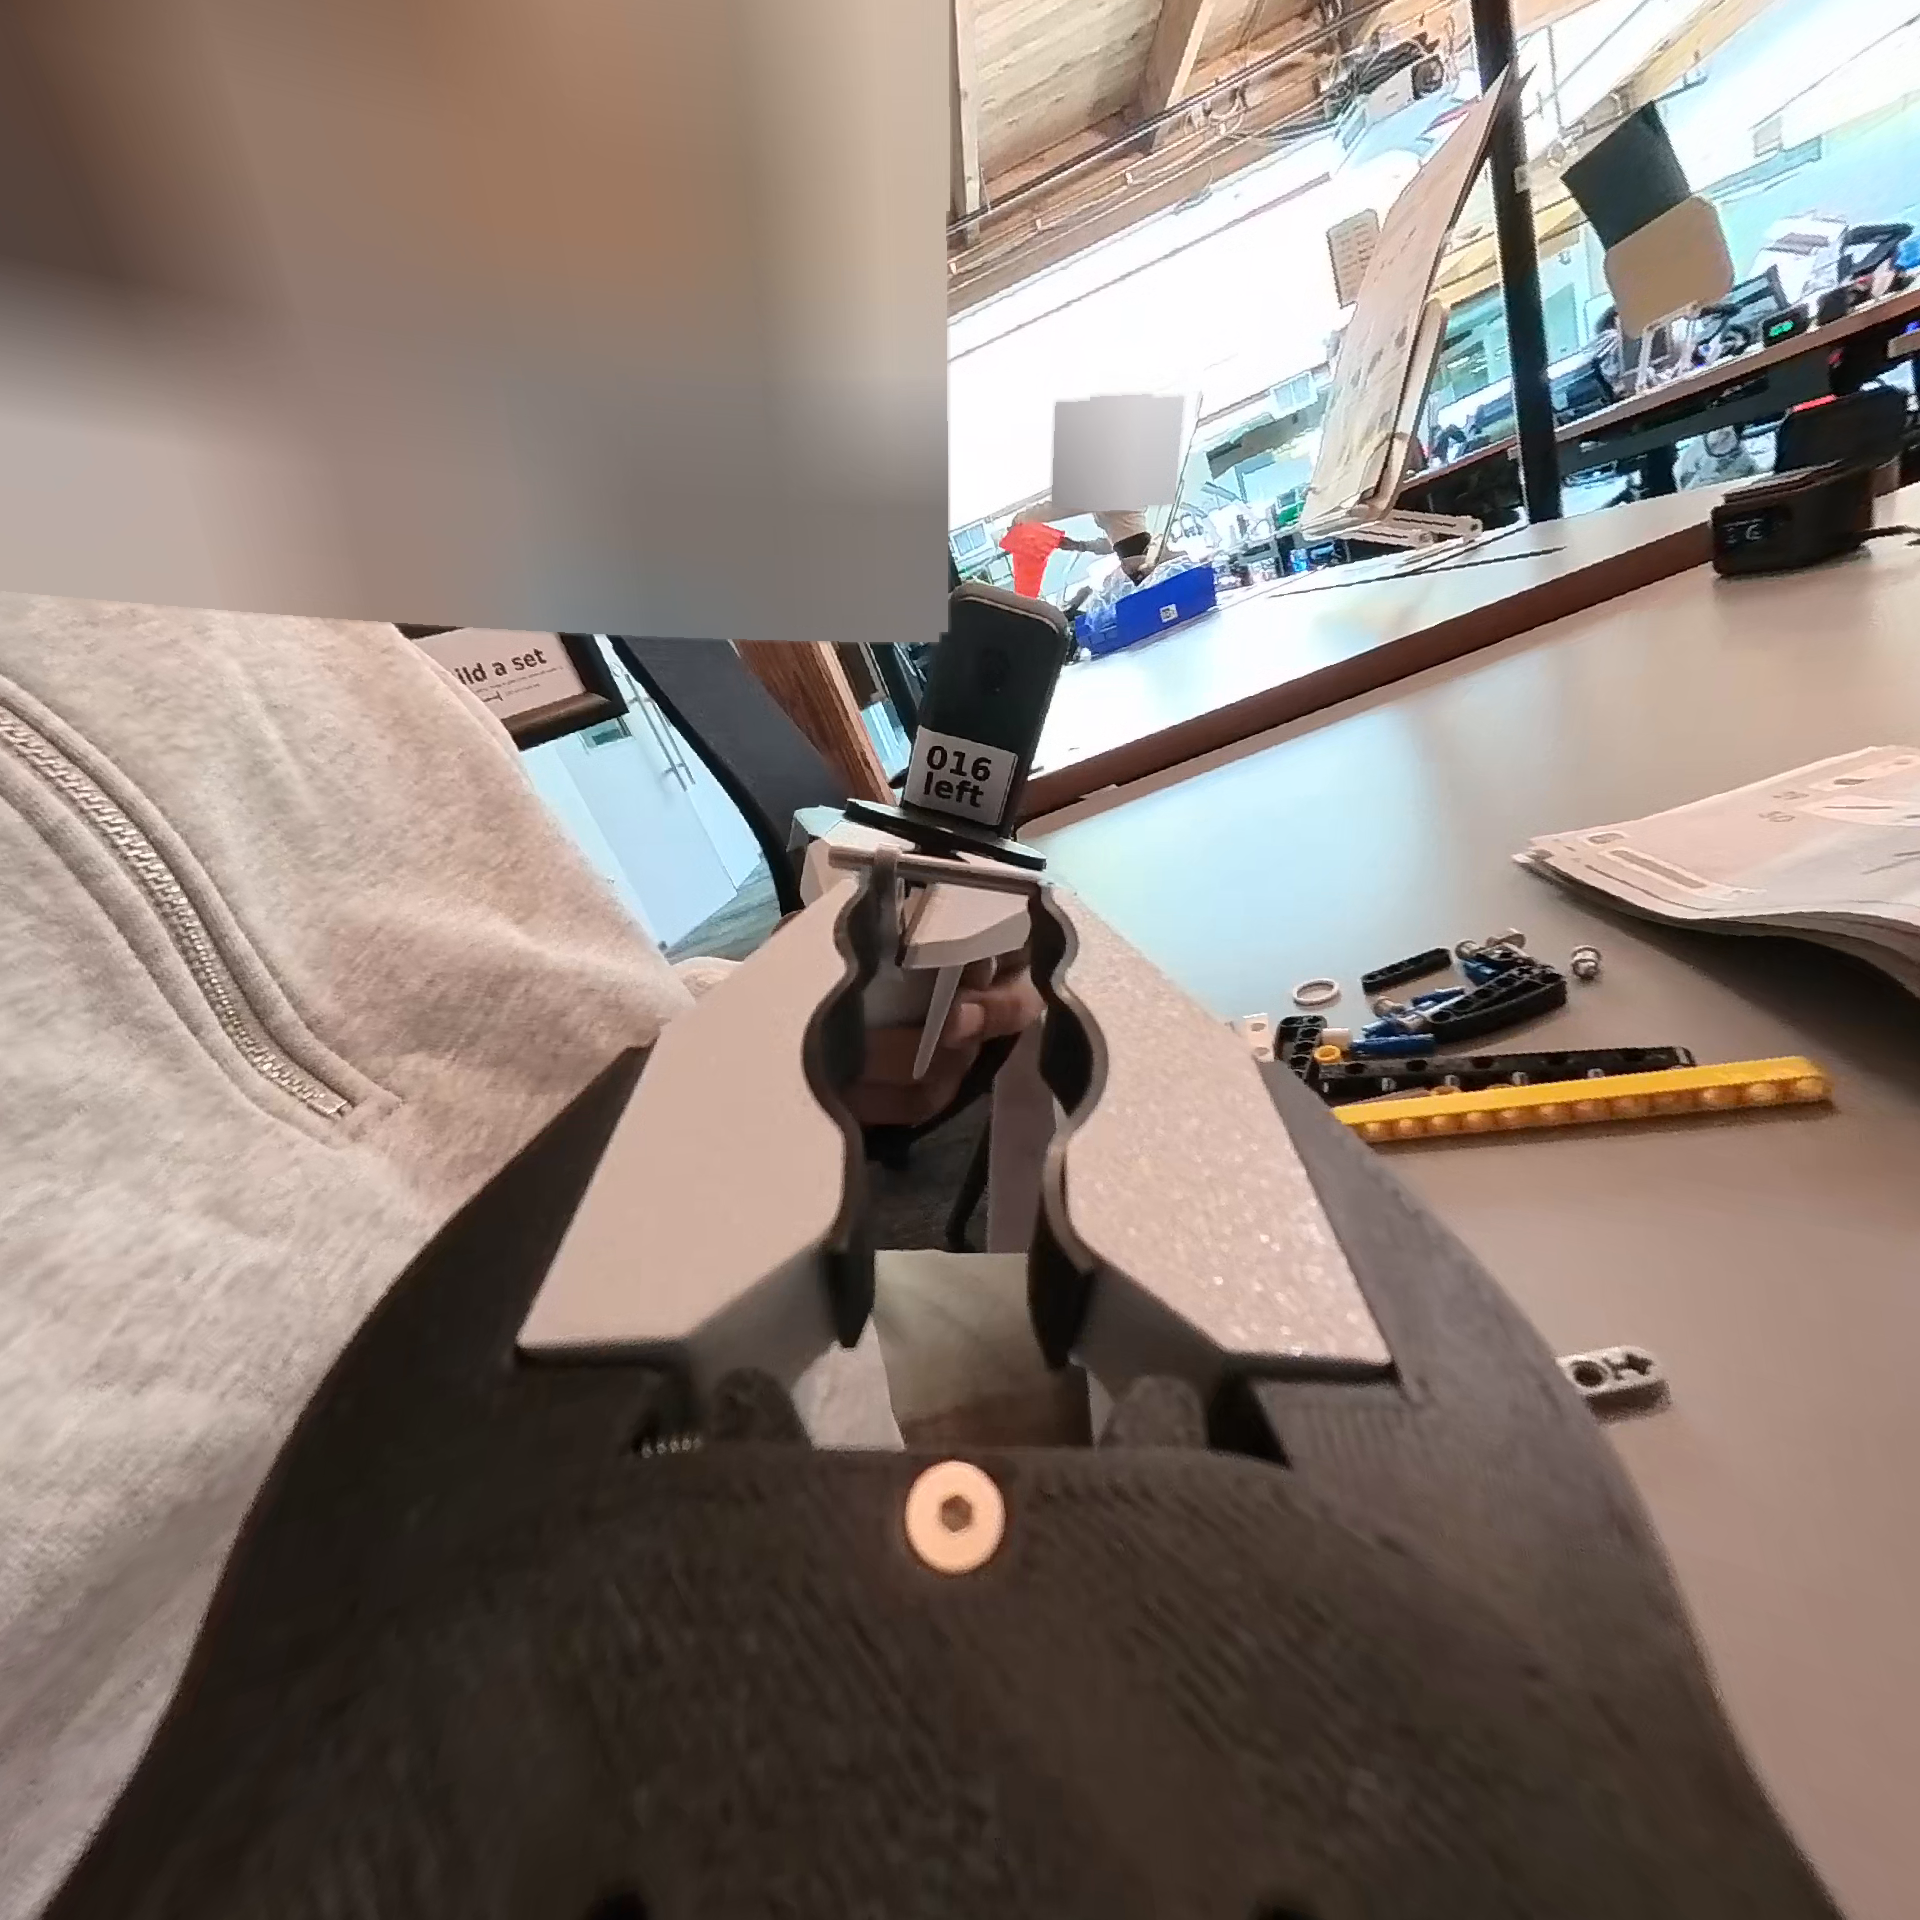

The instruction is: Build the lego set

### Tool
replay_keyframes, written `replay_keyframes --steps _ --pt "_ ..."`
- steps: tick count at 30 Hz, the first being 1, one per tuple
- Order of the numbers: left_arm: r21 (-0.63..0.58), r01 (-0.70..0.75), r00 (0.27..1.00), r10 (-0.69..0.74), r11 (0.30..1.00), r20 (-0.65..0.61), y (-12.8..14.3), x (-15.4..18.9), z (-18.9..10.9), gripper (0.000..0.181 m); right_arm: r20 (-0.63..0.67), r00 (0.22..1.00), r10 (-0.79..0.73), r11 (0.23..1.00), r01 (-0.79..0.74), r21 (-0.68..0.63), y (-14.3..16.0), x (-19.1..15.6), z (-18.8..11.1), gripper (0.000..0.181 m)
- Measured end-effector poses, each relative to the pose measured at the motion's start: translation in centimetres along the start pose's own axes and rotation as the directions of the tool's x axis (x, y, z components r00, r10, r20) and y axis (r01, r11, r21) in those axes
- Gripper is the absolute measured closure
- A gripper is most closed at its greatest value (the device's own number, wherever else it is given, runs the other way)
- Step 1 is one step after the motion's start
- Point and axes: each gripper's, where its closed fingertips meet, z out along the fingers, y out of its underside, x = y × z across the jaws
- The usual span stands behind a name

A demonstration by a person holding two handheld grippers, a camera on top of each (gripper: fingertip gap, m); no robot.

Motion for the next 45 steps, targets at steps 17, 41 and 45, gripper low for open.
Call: replay_keyframes --steps 17,41,45 --pt "0.004 -0.039 0.999 0.039 0.999 0.021 -0.2 0.2 -0.2 0.181 0.041 0.999 -0.029 1.0 0.029 0.012 -0.2 -1.0 0.8 0.179" --pt "-0.093 -0.326 0.894 0.339 0.941 0.294 -0.5 -2.0 -1.0 0.181 0.062 0.992 0.108 0.994 -0.11 0.025 -0.5 -1.1 0.2 0.126" --pt "-0.101 -0.338 0.89 0.353 0.936 0.288 -0.3 -1.8 -0.8 0.181 0.048 0.997 0.055 0.998 -0.057 0.042 -0.9 -1.2 0.1 0.145"
